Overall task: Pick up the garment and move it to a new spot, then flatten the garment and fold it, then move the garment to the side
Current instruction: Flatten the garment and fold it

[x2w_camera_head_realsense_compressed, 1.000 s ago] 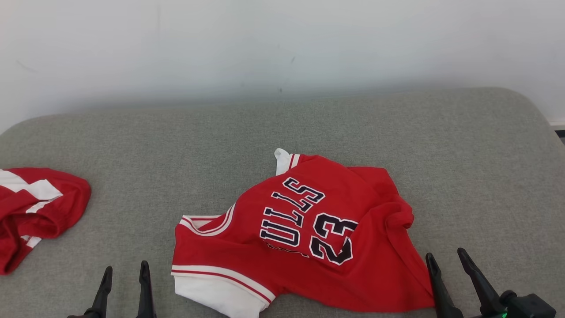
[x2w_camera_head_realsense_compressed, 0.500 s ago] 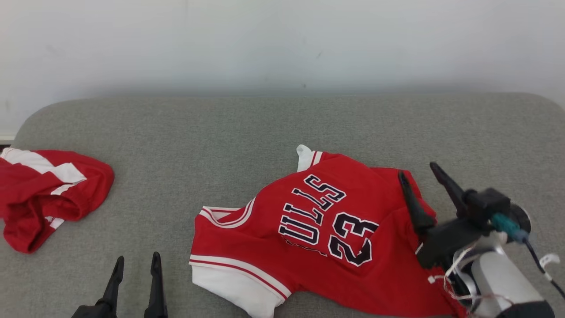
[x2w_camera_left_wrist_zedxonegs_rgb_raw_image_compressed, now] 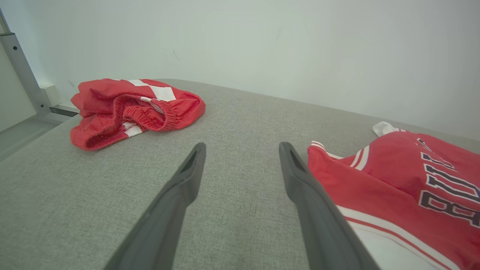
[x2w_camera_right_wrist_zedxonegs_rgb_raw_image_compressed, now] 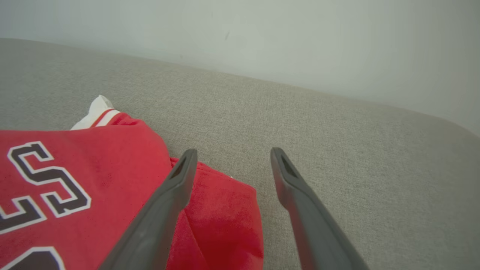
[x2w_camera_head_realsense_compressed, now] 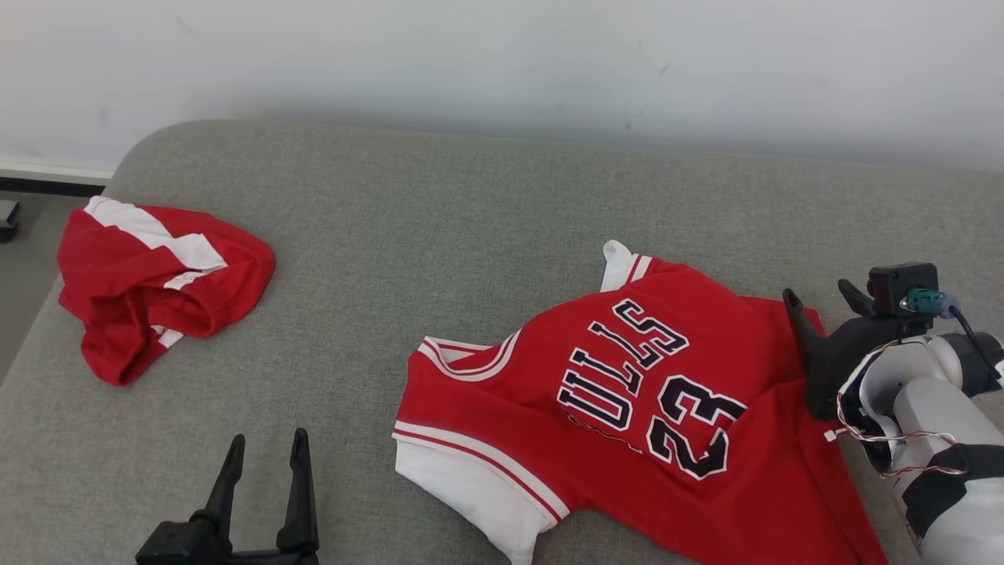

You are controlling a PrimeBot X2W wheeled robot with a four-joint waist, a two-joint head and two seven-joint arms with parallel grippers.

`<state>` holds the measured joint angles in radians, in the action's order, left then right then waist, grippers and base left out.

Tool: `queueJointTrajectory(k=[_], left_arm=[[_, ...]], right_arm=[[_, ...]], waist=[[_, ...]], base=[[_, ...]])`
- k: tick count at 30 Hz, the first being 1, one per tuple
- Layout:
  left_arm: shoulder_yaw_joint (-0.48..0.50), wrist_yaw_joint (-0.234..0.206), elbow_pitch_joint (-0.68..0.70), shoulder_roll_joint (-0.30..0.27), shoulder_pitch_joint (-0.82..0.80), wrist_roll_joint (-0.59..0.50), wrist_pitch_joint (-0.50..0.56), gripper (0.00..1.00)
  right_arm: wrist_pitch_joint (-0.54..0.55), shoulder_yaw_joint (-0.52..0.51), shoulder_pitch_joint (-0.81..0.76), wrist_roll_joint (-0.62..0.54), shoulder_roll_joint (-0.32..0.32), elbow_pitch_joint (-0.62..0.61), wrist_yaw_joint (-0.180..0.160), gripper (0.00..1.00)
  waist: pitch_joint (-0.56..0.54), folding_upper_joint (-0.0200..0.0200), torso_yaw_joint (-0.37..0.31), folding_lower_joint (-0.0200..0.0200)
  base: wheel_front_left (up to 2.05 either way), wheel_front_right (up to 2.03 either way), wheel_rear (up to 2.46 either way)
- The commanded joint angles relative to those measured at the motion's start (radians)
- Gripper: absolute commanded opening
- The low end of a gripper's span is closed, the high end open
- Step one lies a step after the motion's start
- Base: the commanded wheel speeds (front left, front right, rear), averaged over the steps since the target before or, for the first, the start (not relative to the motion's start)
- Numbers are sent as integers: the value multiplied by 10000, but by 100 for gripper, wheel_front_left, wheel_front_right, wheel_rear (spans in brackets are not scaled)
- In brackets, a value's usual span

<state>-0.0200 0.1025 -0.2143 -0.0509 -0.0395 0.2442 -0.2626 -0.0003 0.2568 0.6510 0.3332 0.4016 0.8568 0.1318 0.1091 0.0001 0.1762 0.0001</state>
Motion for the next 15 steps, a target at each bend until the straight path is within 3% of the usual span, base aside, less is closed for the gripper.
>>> queueJointTrajectory(k=[1,10,11,12,15], left_arm=[[16,-40,-5,9,-69,50,-33,100],[118,-36,72,9,-220,50,-33,100],[124,-30,70,8,-233,39,-33,100],[128,-31,73,9,-249,36,-33,100],[134,-40,82,8,-284,53,-33,100]], right_arm=[[30,84,90,131,-7,240,-23,100],[877,448,209,592,-335,1899,-23,97],[920,521,247,739,-418,1901,-21,33],[930,581,301,873,-465,1896,-21,0],[655,773,690,1094,-353,1701,-23,0]], waist=[[149,-1,143,-1],[379,-1,20,-1],[399,-1,1,-1],[417,-1,-19,-1],[468,-1,-65,-1]], base=[[0,0,0],[0,0,0],[0,0,0],[0,0,0],[0,0,0]])
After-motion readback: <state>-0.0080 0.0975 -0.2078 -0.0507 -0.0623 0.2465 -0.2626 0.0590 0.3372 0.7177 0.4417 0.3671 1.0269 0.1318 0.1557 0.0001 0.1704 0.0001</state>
